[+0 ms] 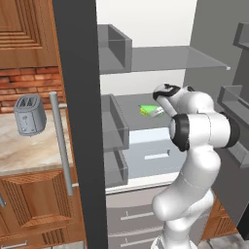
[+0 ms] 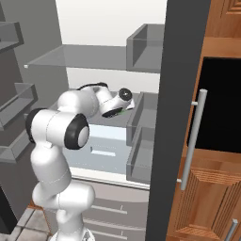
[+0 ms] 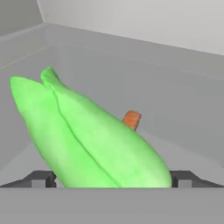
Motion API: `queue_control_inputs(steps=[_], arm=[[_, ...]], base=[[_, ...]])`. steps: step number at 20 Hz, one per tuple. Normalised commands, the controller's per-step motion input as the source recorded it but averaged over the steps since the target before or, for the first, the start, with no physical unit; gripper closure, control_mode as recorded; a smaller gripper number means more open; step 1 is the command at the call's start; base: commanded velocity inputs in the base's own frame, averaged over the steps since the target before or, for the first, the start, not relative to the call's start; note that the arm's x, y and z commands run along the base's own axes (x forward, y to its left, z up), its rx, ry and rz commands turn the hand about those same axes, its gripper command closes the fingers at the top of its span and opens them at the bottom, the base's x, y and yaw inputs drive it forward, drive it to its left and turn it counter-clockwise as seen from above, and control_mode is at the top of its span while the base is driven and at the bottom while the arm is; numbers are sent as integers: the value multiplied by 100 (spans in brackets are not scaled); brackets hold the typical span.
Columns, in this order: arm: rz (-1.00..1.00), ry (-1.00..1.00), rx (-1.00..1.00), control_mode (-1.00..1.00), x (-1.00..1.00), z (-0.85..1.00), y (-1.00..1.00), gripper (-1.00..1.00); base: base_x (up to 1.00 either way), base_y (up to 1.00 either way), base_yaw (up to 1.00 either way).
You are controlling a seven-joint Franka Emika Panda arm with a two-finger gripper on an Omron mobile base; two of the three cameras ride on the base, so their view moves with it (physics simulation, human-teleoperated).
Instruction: Move the corn and sushi from the second highest shelf to the top shelf to make space. Then, place the pitcher from the counter on the cleared second highest shelf.
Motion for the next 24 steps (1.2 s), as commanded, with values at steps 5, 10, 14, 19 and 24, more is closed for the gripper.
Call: queue_control_inputs(steps=[5, 10, 14, 19, 24], arm=[[14, 0, -9, -100, 0, -62, 32, 100], [8, 0, -7, -100, 0, -42, 32, 100], [-1, -10, 0, -100, -19, -13, 20, 100], [0, -16, 0, -100, -69, 4, 35, 100], [0, -3, -1, -100, -98, 55, 30, 100]], base=[[0, 0, 0], [0, 0, 0], [0, 0, 0], [0, 0, 0], [0, 0, 0]])
